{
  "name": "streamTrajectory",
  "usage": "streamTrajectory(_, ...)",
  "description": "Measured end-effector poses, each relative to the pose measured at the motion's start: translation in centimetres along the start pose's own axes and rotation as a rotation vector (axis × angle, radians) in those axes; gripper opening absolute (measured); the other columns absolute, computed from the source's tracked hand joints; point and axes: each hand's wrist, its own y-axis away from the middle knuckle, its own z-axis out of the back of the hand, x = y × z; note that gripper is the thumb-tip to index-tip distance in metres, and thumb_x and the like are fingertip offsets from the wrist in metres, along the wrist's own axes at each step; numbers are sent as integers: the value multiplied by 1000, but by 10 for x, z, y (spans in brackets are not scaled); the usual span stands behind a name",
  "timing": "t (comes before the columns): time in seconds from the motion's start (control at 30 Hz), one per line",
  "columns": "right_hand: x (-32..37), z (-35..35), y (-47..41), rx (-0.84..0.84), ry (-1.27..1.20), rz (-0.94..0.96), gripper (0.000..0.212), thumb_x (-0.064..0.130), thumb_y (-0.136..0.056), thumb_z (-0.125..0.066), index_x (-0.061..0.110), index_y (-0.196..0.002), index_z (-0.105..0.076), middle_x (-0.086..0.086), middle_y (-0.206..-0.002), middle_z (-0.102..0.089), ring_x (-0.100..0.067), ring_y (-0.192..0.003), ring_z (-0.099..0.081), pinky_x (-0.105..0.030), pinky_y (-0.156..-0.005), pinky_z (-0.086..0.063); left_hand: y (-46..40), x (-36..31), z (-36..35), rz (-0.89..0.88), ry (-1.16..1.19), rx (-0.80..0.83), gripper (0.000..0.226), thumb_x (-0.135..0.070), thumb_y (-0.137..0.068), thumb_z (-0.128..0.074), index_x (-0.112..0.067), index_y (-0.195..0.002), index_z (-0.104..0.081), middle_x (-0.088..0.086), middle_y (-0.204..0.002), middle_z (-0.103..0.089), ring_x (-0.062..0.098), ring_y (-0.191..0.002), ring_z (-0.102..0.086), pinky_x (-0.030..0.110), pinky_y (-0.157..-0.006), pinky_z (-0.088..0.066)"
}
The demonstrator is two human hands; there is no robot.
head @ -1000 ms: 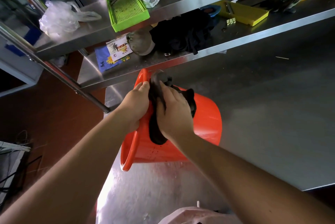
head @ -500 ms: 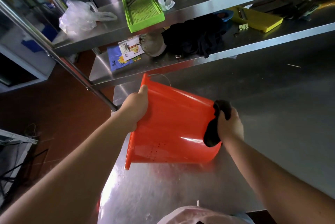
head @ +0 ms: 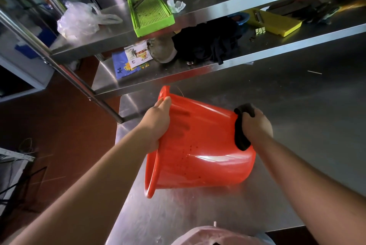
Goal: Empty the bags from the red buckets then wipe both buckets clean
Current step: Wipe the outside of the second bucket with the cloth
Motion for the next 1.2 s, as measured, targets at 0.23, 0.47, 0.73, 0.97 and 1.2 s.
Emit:
streamTrajectory(0.23, 68, -22, 87, -6, -13, 448, 37, 23, -93, -52, 20, -129, -60, -10, -119, -69, -34, -111, -62, -43, -95, -48, -4, -13, -23, -26, -90, -12, 51, -51, -108, -37, -31, -152, -49, 8, -150, -58, 37, -137, -57, 60, -113, -47)
streamTrajectory(0.47, 100, -47, 139, 12, 89, 772, 55, 33, -100, -39, 26, -155, -37, 3, -141, -54, -24, -121, -51, -44, -103, -39, -9, -19, -21, 7, -30, -1, 37, -50, -106, -46, -29, -126, -69, 7, -107, -80, 24, -93, -78, 37, -83, -61)
streamTrajectory(0.73, 3, -20, 65, -183, 223, 556, 43, 29, -95, -52, 20, -137, -58, -10, -125, -64, -38, -111, -57, -47, -98, -45, -18, -16, 3, 79, 62, -59, 59, -60, -102, -53, -20, -143, -63, 7, -92, -79, 26, -74, -79, 48, -72, -65)
streamTrajectory(0.97, -43, -5, 28, -58, -152, 139, 36, 46, -91, -56, 37, -126, -51, -2, -112, -64, -28, -104, -61, -33, -83, -42, -24, -18, -1, 90, -53, -153, 69, -73, -96, -50, -15, -129, -64, 6, -96, -72, 27, -86, -74, 49, -87, -63)
streamTrajectory(1.2, -34, -4, 20, -29, -278, 18, 58, 69, -75, -58, 47, -129, -52, 27, -91, -61, -11, -91, -62, -30, -81, -45, -14, -17, 3, 6, 92, -121, 37, -47, -92, -64, -13, -97, -77, 11, -93, -77, 27, -77, -75, 47, -83, -63)
